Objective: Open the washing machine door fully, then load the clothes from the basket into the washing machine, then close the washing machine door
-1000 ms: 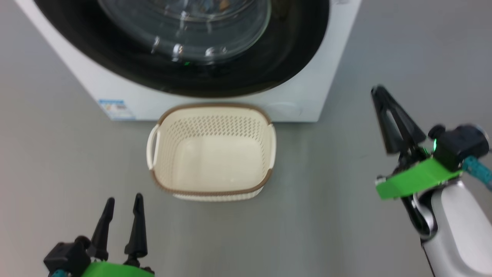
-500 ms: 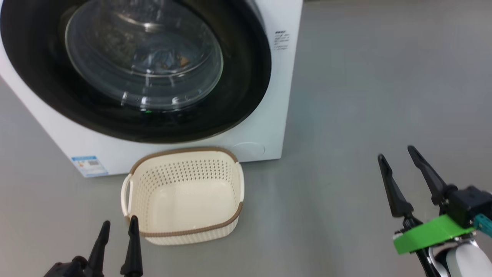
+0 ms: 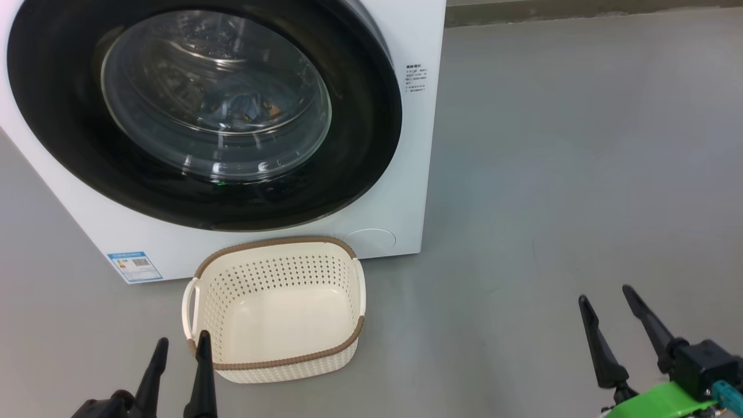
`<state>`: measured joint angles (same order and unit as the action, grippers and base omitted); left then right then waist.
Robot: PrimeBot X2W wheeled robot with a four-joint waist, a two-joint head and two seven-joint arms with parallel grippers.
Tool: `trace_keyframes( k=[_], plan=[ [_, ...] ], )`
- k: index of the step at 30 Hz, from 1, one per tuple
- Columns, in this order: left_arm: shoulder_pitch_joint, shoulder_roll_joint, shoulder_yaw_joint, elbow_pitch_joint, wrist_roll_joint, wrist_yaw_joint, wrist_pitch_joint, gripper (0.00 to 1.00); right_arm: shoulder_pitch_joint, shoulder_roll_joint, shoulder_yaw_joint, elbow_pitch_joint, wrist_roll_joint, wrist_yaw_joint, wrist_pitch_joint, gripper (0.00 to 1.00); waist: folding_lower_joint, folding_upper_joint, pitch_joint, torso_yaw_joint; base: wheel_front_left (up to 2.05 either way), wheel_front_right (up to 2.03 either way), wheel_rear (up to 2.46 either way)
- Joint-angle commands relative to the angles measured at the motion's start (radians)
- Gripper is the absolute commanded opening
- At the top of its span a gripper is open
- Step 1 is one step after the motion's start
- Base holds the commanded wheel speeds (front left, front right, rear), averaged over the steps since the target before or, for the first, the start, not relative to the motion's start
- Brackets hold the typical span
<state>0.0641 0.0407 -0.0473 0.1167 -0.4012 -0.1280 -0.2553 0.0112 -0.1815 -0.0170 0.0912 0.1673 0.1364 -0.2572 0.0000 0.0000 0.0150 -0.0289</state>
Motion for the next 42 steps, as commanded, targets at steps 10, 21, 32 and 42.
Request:
trace_keyframes(
  k=[10,21,32,42],
  plan=[
    [-0.007,0.009,0.027,-0.017,0.018,-0.002,-0.006,1.00,0.045,0.034,-0.022,0.002,-0.022,-0.006,-0.005,1.00,0.0000,0.0000,-0.001,0.006,0.00,0.00,0.00],
    [0.019,0.000,-0.005,0.006,0.009,0.000,0.000,0.00,0.053,0.056,-0.060,0.028,-0.015,0.000,0.000,0.00,0.0000,0.0000,-0.006,-0.002,0.00,0.00,0.00],
    [0.029,-0.007,-0.010,0.067,-0.051,0.000,0.014,0.00,0.047,0.076,-0.060,0.101,0.054,0.000,0.017,0.00,0.0020,0.0000,-0.008,-0.001,0.00,0.00,0.00],
    [0.012,-0.001,-0.003,0.074,-0.154,0.000,0.038,0.00,0.032,0.080,-0.063,0.106,0.170,-0.001,0.047,0.00,0.0001,0.0000,-0.007,0.002,0.00,0.00,0.00]
  ],
)
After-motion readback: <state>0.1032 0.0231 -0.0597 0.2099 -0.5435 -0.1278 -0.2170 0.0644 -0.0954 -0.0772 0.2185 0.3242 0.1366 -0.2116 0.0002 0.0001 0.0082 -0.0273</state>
